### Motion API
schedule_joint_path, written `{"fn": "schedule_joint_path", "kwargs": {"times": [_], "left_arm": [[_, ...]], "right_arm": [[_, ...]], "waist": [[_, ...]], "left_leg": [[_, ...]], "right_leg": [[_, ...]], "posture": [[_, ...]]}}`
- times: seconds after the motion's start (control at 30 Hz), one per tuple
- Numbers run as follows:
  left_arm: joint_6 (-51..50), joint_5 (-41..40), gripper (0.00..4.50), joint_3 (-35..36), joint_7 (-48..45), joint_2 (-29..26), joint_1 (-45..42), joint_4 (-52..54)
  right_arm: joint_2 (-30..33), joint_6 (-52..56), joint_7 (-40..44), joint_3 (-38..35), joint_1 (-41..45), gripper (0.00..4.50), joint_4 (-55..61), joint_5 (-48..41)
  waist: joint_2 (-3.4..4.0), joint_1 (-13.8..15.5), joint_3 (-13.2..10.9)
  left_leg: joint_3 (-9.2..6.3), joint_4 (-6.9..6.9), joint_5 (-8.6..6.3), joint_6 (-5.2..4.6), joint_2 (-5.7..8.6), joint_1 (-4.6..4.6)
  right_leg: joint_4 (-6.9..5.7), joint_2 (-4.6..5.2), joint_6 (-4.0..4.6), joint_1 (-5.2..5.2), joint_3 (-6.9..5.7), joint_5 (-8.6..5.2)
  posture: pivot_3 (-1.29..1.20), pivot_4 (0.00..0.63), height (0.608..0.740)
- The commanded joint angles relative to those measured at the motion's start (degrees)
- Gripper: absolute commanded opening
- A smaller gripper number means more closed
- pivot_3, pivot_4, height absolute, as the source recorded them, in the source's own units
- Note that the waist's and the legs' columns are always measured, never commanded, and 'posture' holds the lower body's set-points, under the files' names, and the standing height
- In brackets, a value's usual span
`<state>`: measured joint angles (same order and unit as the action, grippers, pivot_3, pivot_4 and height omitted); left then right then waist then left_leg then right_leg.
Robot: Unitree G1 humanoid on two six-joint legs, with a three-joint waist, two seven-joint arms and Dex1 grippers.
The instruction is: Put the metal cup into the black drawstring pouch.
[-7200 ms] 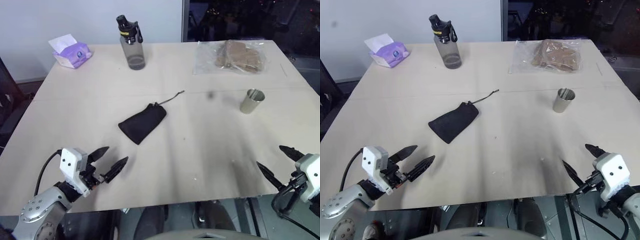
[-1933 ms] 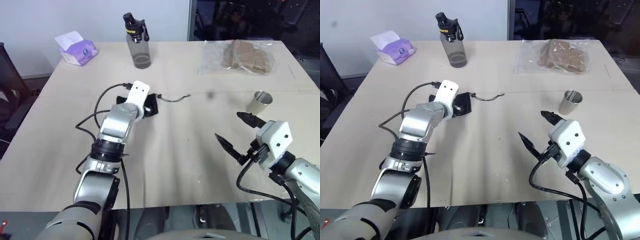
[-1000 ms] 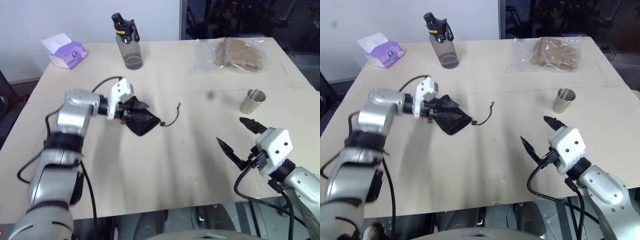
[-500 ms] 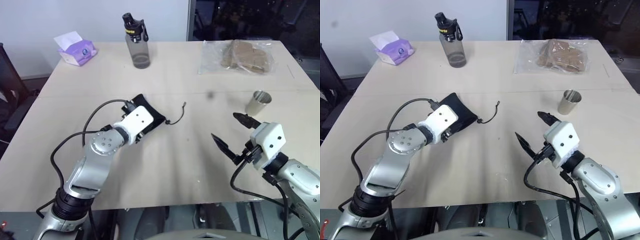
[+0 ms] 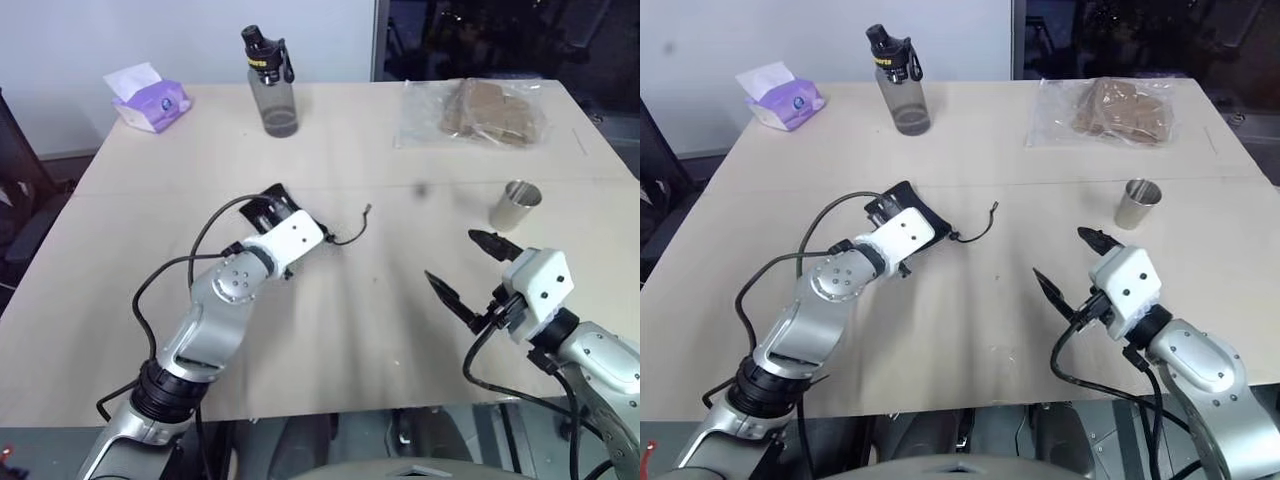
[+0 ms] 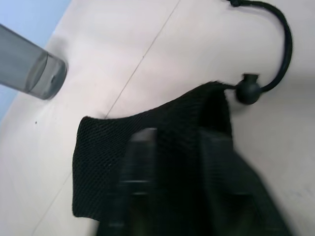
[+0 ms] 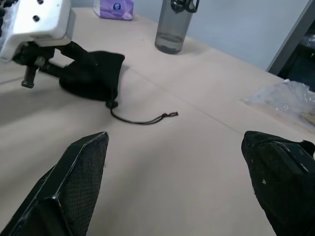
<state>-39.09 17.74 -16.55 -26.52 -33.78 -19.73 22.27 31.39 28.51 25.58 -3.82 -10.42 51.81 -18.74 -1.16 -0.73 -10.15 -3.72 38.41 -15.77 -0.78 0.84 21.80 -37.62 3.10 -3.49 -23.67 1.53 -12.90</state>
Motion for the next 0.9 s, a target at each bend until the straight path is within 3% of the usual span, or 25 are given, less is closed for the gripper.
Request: {"fn": "schedule_joint_path", "kwargs": {"times": [0.03,0.27,0.47,0.67,0.73,0.9], "left_arm": [[1.9,0.5,0.03,0.1,-0.6,0.0,-1.4,-0.9],[4.2,-0.9,0.03,3.2,-2.3,-0.9,-3.1,-5.0],[3.4,-7.2,0.03,8.0,-6.0,0.0,-4.6,-6.2],[7.8,-2.5,0.03,5.6,-3.9,-2.4,-4.1,-7.1],[8.3,-0.4,0.27,4.3,-3.1,-2.9,-3.3,-6.5],[4.7,3.0,1.99,4.2,1.6,0.6,-1.7,-4.8]], "right_arm": [[0.6,-1.6,1.2,-1.6,-0.4,4.50,3.2,-1.1],[1.5,-3.1,3.0,-3.0,-1.6,4.50,2.6,-1.2],[2.3,-4.2,5.0,-3.9,-1.7,4.50,1.8,-2.0],[2.1,-4.8,5.3,-3.1,-1.0,4.50,0.7,-1.6],[2.0,-4.9,5.0,-2.9,-0.7,4.50,0.6,-1.5],[2.2,-4.7,5.1,-3.2,-0.4,4.50,0.4,-1.7]], "waist": [[0.00,0.0,0.0],[0.00,0.0,0.0],[0.00,0.0,0.0],[0.00,0.0,0.0],[0.00,0.0,0.0],[0.00,0.1,0.0]], "left_leg": [[-0.01,0.00,0.00,0.00,0.00,0.00],[0.01,0.01,0.00,0.00,0.01,0.01],[-0.01,0.01,0.00,0.00,-0.01,0.01],[0.00,0.01,0.00,0.00,0.00,0.00],[0.00,0.01,0.00,0.00,0.01,0.00],[-0.01,0.00,0.00,0.00,0.00,0.01]], "right_leg": [[0.00,0.00,0.00,0.00,-0.01,0.00],[0.01,0.00,0.00,0.00,-0.01,0.00],[0.00,-0.01,0.00,0.00,-0.03,0.00],[0.01,0.01,0.00,0.00,-0.01,0.00],[0.01,0.00,0.00,0.00,-0.01,0.00],[0.01,0.00,0.00,0.00,-0.01,0.00]], "posture": [[0.00,0.150,0.740],[0.00,0.150,0.740],[0.00,0.150,0.740],[0.00,0.150,0.740],[0.00,0.150,0.740],[0.00,0.150,0.740]]}}
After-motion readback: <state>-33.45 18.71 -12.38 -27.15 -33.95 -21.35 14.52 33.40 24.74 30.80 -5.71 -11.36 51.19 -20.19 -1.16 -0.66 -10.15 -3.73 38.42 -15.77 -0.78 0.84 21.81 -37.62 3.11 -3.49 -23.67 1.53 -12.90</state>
